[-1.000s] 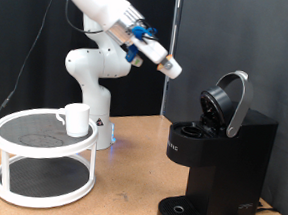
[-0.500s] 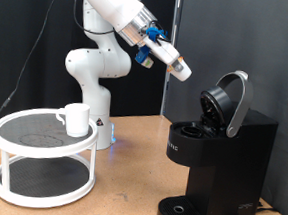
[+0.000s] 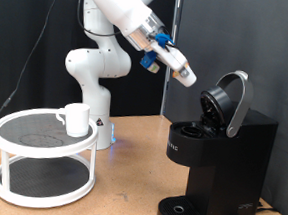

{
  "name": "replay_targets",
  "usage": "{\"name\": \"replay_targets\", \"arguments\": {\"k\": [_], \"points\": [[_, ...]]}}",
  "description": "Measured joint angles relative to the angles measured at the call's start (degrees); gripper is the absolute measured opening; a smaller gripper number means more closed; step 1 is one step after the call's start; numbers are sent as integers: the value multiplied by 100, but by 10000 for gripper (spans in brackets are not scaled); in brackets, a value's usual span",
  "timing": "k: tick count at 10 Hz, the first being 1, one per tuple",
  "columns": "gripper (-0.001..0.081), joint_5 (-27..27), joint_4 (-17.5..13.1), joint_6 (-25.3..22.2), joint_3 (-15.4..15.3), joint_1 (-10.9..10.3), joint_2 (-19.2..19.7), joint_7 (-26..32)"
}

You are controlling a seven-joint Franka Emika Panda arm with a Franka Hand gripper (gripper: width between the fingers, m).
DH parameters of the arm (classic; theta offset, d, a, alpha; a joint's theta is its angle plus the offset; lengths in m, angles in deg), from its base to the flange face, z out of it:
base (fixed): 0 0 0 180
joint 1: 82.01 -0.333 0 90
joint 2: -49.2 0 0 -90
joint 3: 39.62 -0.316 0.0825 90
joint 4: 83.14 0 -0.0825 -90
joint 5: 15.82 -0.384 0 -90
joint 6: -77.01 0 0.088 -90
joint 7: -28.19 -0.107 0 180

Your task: Make a cup of coffee with the keurig machine

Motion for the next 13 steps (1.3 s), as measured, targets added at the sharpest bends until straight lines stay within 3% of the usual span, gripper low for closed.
{"name": "replay_targets", "arguments": {"k": [3,13], "points": [[378,231,3,144,-181,-1,162,6],[378,338,46,854,-365,-1,760,9]]}}
